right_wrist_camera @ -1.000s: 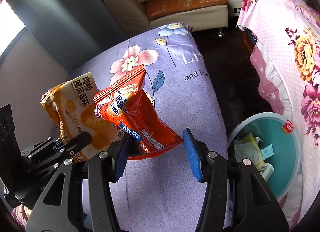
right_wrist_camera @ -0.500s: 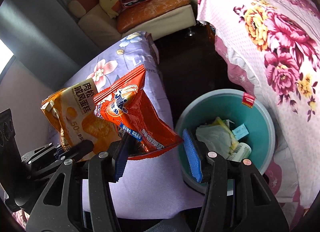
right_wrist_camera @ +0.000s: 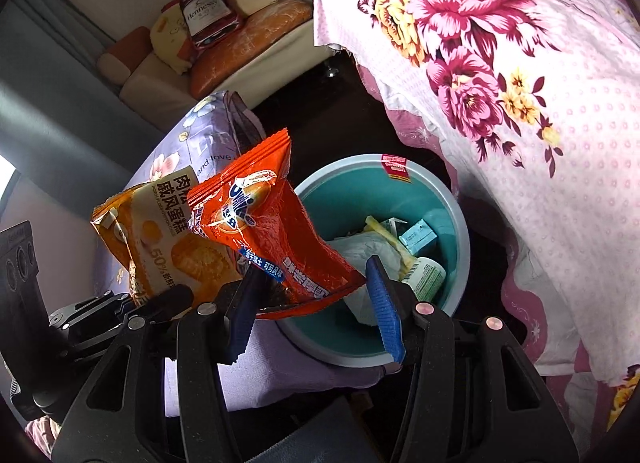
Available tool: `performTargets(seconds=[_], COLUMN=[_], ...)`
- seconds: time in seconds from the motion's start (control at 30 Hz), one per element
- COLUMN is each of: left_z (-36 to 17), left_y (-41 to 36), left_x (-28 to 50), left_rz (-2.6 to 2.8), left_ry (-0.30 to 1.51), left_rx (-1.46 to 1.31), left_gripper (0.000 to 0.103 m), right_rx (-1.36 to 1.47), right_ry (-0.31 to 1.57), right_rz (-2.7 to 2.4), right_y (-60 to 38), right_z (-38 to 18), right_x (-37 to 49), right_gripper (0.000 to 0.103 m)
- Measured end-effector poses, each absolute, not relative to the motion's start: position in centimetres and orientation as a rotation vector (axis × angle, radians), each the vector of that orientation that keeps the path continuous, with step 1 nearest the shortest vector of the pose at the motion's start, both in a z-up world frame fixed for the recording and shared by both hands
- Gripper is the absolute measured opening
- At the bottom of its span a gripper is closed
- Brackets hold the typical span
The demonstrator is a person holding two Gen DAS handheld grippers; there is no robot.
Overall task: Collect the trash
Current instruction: 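Carry both packets over the teal bin and release them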
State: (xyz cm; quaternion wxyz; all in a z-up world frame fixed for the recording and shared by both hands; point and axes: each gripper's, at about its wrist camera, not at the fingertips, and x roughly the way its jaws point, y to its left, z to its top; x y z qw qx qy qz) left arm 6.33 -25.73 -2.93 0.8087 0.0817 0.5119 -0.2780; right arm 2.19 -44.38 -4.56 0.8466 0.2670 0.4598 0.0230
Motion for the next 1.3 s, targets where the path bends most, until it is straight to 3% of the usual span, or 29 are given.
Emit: performTargets(seconds=[0.57,1.17,1.23,1.27,1.3], left_z=[-6.1,-7.3,-7.4,-7.4,-7.4], left_y=[-30.4,-30.4,-30.2,-30.1,-29.9], left_x=[6.9,8.8,9.0,9.1,9.1], left_rz=[-0.612,-0.603,-0.592,-0.588,-0.581], left_ry=[1.192,1.225,1.228,1.229,1.229], left_rx=[0.216,0.177,0.171,0.168,0.166], left_gripper=[0.014,0.015,0.019,0.026,0.040], right_rx=[0.657,0.620,0.615,0.612,0.610], right_ry=[0.983,1.019,1.021,1.023,1.024], right_rz=[-0.002,-0.024,-0.027,-0.028,-0.030], right_y=[-48.8,-48.4,-48.2,-48.2,-48.1], right_z=[-7.8,-7.8,-7.7,-7.6,-7.6], right_x=[0.6,2.0,2.2,2.3,2.3], right_gripper=[0.050,0.050,0.050,0.050,0.050])
